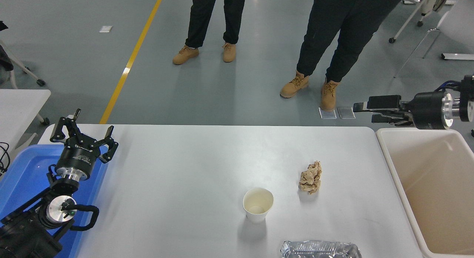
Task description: Clean the table surface
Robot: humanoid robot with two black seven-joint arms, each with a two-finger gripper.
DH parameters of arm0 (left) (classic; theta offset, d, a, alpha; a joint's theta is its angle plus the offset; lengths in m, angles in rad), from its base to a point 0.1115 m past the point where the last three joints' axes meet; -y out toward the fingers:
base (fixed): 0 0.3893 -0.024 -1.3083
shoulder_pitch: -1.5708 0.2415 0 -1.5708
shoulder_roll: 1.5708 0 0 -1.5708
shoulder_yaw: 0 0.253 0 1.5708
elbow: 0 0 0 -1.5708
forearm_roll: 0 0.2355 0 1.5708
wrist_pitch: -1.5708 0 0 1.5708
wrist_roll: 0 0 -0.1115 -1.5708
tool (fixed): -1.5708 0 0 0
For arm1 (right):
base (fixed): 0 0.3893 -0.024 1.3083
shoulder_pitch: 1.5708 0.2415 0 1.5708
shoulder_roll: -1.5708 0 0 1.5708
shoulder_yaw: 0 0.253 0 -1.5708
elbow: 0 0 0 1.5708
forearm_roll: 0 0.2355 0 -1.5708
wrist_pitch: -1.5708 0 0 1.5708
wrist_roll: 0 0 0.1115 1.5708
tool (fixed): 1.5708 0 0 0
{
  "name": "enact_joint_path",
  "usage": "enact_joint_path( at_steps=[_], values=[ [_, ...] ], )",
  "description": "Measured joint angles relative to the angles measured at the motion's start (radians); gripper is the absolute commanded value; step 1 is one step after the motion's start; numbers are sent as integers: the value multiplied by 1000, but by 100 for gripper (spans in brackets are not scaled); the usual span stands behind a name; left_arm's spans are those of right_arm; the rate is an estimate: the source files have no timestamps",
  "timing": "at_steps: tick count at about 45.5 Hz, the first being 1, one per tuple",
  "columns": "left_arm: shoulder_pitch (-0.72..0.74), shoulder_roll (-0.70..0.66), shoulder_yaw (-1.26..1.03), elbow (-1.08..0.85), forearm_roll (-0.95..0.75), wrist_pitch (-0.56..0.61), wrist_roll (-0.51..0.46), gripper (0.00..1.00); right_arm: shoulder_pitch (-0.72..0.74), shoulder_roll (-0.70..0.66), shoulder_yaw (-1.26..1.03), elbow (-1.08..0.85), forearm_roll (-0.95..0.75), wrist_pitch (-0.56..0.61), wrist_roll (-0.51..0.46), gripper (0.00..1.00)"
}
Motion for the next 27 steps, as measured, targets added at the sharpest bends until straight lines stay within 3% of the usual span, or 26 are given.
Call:
enact_joint_path(
  at_steps=[27],
  values=[
    [0, 0, 0, 0, 0, 0, 0, 99, 209, 344, -310, -50, -28, 0, 0, 98]
  ],
)
